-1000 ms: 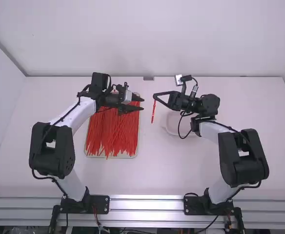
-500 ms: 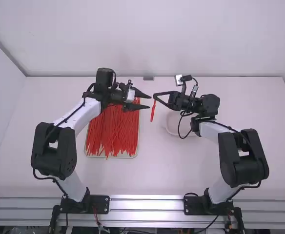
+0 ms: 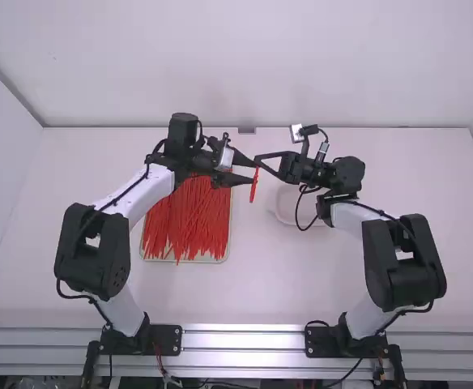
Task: Fasten the cable tie
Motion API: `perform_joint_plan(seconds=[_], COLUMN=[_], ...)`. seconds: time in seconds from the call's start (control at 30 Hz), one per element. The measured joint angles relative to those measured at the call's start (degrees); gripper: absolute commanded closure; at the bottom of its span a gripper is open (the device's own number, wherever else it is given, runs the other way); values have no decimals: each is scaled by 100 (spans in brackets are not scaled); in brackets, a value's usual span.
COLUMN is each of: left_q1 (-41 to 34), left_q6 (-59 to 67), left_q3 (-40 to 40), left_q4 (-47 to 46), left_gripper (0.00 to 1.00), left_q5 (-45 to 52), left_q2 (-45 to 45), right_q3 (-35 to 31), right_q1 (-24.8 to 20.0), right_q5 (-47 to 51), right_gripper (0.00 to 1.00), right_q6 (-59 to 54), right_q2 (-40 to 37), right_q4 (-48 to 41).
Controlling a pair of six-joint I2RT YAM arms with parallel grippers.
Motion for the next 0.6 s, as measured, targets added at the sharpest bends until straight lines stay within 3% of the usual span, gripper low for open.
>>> perform_joint_plan(seconds=[0.1,0.23,0.33,0.6], left_q1=[-35,-37,-37,-31], left_q6=[-22,-59,-81,-85], left_q3=[0,0,0,0], left_q4=[-2,-79,-146,-212], left_gripper=[65,90,98,98], left_q5=[-11,-22,-26,-4], left_q2=[-2,0,0,-2], right_q3=[2,2,2,2], right_q1=[-2,0,-11,-11], right_q5=[0,31,120,166], right_gripper=[100,100,100,100], right_q6=[2,0,-2,0], right_q2=[0,2,2,2], right_q4=[2,4,4,-13])
